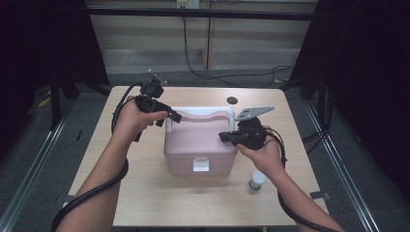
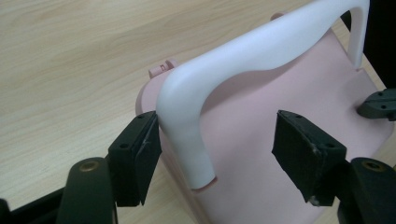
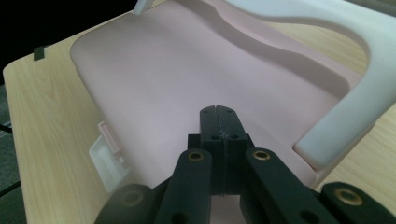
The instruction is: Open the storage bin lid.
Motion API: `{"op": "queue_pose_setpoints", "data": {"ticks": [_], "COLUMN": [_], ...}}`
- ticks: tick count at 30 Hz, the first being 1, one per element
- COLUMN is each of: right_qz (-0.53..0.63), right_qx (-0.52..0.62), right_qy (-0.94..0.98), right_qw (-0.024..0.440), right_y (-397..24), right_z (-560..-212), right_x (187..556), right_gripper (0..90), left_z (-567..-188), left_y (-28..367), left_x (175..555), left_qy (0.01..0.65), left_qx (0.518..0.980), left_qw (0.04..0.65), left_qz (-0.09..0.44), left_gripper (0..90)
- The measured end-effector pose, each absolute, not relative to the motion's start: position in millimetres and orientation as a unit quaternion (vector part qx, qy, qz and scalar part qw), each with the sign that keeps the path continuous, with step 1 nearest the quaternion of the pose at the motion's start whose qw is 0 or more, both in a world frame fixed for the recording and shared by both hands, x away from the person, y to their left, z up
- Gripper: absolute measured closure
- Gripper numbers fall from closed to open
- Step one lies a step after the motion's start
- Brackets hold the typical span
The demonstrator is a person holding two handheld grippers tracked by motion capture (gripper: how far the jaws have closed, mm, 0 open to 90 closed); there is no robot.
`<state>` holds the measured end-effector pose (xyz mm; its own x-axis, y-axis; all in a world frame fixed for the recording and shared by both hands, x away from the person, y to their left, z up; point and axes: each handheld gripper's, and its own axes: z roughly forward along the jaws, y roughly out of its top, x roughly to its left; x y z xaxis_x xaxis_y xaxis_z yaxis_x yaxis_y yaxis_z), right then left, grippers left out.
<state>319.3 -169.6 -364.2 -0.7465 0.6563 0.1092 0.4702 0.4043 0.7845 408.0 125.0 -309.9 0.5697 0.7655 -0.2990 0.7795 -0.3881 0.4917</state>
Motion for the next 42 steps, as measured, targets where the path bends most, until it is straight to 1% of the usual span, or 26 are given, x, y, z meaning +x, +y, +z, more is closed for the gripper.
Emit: {"op": "queue_pose_setpoints", "data": {"ticks": [4, 10, 16, 27, 33, 36, 39, 42], "right_qz": [0.423, 0.425, 0.430, 0.431, 0.431, 0.432, 0.430, 0.429], "right_qx": [0.340, 0.340, 0.341, 0.336, 0.335, 0.336, 0.334, 0.332], "right_qy": [0.833, 0.832, 0.830, 0.831, 0.831, 0.830, 0.832, 0.833], "right_qw": [0.109, 0.107, 0.104, 0.104, 0.108, 0.105, 0.108, 0.110], "right_y": [-168, -169, -170, -170, -169, -170, -169, -169], "right_z": [-363, -363, -364, -364, -364, -364, -364, -364], "right_x": [320, 320, 321, 322, 321, 322, 321, 321], "right_gripper": [90.0, 90.0, 90.0, 90.0, 90.0, 90.0, 90.0, 90.0], "left_z": [-306, -301, -304, -314, -325, -329, -331, -329], "left_y": [126, 130, 130, 134, 130, 124, 119, 116], "left_x": [403, 395, 397, 405, 409, 412, 413, 413], "left_qy": [0.453, 0.446, 0.449, 0.450, 0.459, 0.458, 0.457, 0.457], "left_qx": [0.837, 0.838, 0.838, 0.842, 0.840, 0.843, 0.845, 0.849], "left_qw": [0.306, 0.314, 0.310, 0.296, 0.289, 0.281, 0.276, 0.265], "left_qz": [-0.003, -0.005, -0.003, 0.018, 0.015, 0.015, 0.016, 0.032], "left_gripper": [32.7, 35.1, 37.1, 34.5, 32.5, 35.7, 41.0, 50.3]}}
